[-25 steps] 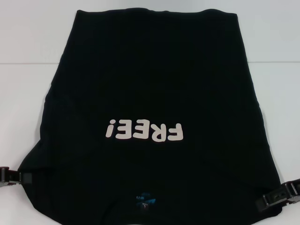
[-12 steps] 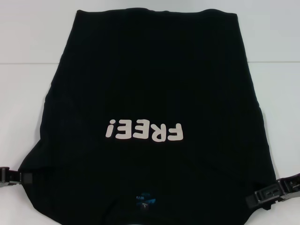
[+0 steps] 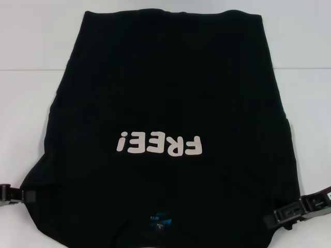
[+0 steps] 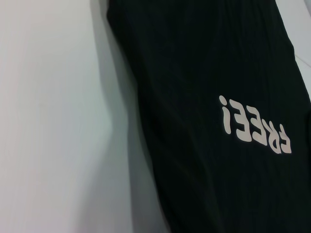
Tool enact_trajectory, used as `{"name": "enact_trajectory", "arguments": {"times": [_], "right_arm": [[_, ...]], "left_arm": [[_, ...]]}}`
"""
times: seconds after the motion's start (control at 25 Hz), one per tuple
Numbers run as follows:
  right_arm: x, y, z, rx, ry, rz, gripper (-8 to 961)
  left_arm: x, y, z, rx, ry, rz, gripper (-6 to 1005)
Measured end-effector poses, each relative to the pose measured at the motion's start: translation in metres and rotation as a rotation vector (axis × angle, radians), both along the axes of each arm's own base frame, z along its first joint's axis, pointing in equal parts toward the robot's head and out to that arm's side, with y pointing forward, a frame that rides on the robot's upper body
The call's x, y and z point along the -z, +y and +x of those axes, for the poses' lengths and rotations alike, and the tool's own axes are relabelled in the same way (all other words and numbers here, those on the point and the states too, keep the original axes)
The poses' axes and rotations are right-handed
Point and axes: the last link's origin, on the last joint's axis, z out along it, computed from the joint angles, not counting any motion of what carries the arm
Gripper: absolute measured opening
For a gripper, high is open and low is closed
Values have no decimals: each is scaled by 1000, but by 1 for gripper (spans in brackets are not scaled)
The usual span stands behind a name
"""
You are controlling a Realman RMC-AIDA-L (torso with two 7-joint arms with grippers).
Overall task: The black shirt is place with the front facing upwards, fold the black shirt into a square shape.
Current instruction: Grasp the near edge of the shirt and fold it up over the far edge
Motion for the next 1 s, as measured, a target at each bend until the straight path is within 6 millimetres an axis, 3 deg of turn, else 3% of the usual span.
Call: {"name": "enact_trajectory", "arguments": {"times": [0.4,0.84,0.96,1.0], "right_arm": [[13,5,-11,-38,-27,-43,796],[15,6,-13,-51,-46,-61,358],[14,6,-13,-50,-46,-57,126],[14,6,-13,-50,-47,-56,120]], "left_arm": [[1,0,1,7,-4,-1,27],[1,0,2,16,-5,0,26],[3,0,2,19,-8,-3,26],[3,0,2,19,-8,-3,26]]}}
